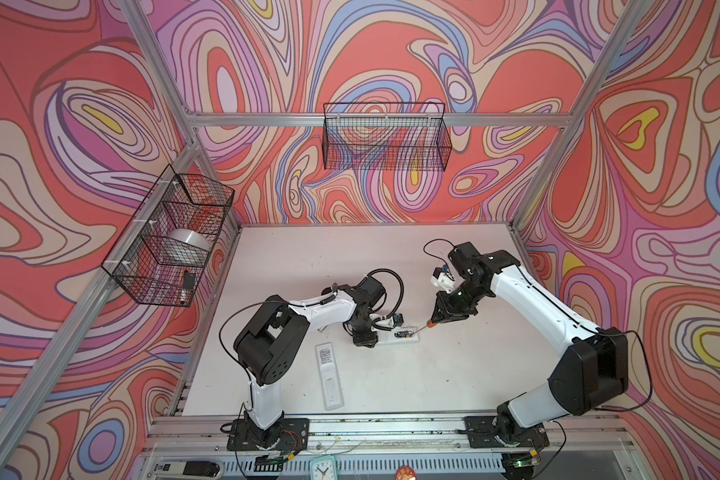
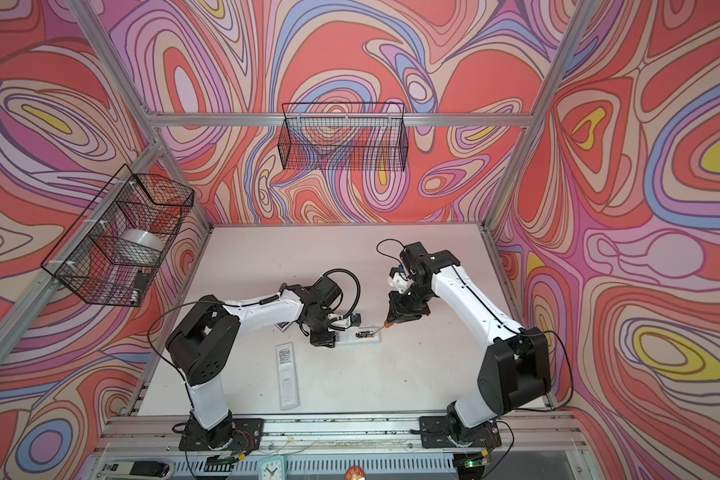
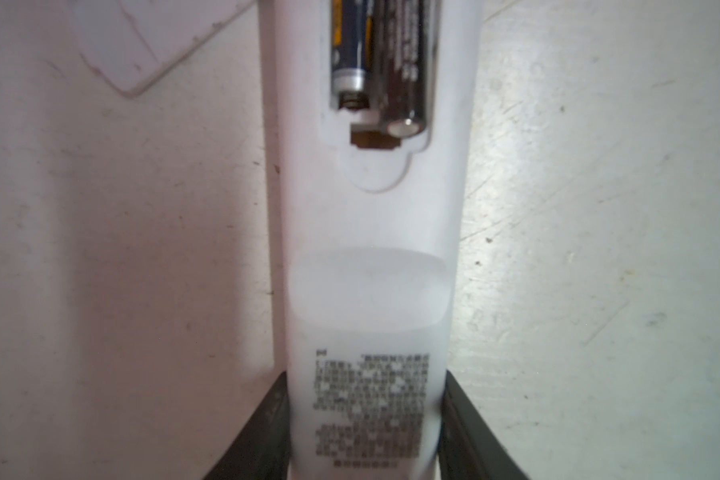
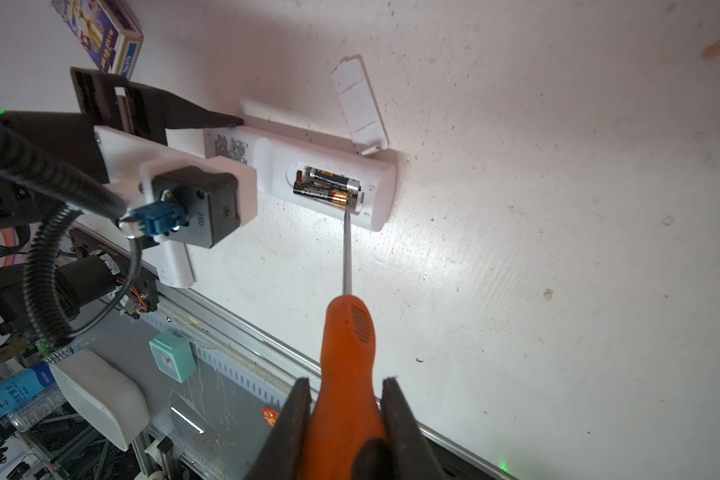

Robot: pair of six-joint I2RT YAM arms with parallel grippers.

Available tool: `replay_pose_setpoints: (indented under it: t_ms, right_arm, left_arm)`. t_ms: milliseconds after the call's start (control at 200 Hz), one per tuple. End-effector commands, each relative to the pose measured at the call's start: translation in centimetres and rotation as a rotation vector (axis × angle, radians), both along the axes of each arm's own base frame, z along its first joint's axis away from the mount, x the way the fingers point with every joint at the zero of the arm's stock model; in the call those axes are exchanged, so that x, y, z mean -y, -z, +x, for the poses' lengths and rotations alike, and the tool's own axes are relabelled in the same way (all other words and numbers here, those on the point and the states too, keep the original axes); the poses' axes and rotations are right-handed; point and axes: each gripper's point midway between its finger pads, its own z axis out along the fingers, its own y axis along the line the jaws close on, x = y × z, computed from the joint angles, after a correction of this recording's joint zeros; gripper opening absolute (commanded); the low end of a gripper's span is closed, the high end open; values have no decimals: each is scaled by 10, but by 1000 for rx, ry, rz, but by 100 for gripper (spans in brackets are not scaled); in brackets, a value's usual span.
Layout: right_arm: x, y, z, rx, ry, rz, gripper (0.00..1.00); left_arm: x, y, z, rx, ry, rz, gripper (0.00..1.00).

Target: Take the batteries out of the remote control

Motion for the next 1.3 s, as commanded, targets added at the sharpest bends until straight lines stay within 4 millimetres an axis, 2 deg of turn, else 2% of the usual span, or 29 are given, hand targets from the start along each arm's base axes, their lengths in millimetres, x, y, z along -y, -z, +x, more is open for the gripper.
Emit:
replay_pose_setpoints:
  t_ms: [0, 280, 501, 726, 1001, 1207, 1292]
  right_arm:
    - [0, 14, 2, -33, 10, -15, 0]
    - [4, 9, 6, -31, 17, -47, 0]
    - [-20, 12, -5, -71, 71, 126, 0]
    - [-29, 1, -4, -64, 109, 199, 0]
    - [-16, 3, 1, -44, 209, 121, 0]
    - [6, 8, -7, -47, 202, -11, 0]
    - [8, 10, -9, -42, 211, -19, 0]
  left_arm:
    - [-13, 21, -15, -81, 4, 61, 33]
    - [-12, 18, -15, -80, 0, 54, 33]
    - [-7, 11, -20, -125, 4, 34, 30]
    - [-3, -6, -22, -228, -23, -29, 29]
    - [8, -16, -30, -347, -41, -68, 29]
    - [-5, -3, -19, -258, -64, -7, 29]
    - [-6, 0, -17, -236, -79, 1, 30]
